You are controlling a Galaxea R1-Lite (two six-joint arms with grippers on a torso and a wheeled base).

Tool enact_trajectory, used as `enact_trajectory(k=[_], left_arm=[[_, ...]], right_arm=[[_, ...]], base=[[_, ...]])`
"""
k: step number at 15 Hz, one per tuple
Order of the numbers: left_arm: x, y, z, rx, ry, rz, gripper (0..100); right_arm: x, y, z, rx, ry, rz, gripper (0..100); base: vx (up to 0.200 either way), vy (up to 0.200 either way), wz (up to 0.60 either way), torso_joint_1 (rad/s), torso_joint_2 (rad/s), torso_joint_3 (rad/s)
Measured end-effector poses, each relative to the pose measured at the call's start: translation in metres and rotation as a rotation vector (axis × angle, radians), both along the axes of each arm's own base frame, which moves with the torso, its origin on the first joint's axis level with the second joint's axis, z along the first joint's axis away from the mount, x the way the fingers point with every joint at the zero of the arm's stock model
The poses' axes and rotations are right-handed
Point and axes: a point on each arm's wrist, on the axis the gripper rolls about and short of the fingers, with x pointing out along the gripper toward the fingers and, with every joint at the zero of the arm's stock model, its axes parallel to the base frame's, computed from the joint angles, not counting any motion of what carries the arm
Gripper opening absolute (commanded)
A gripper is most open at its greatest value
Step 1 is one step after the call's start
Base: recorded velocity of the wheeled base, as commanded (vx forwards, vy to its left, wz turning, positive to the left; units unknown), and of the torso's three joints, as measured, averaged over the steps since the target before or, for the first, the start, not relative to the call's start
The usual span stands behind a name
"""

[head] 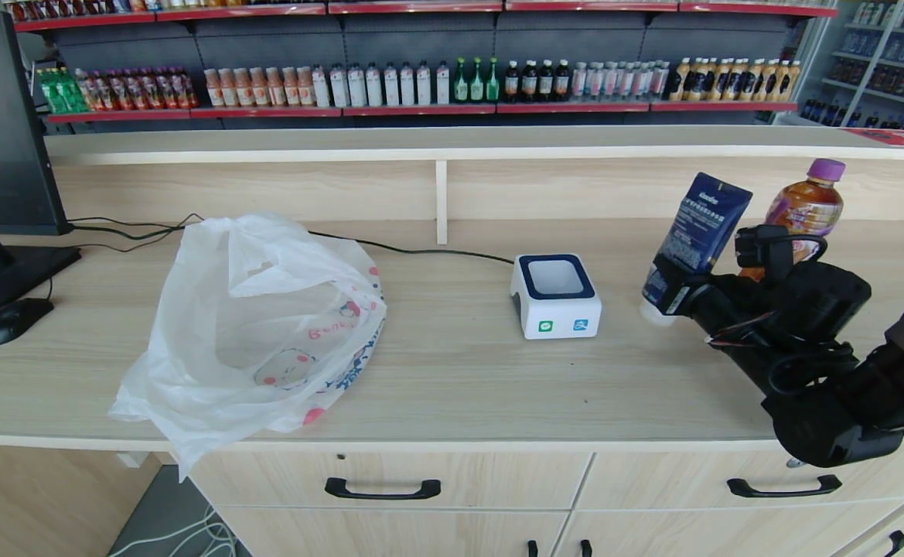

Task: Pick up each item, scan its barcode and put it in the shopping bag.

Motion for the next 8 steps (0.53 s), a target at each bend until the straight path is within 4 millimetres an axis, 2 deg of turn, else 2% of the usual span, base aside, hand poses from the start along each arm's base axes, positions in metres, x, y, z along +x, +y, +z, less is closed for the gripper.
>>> enact_trajectory(k=[8], left_arm=[[0.0,0.0,0.0,0.0,0.0,0.0,100]], right_arm=[[-0.0034,-0.0001,-0.0015,-0.002,-0.002,0.001,0]], base=[[0.0,0.0,0.0,0.0,0.0,0.0]])
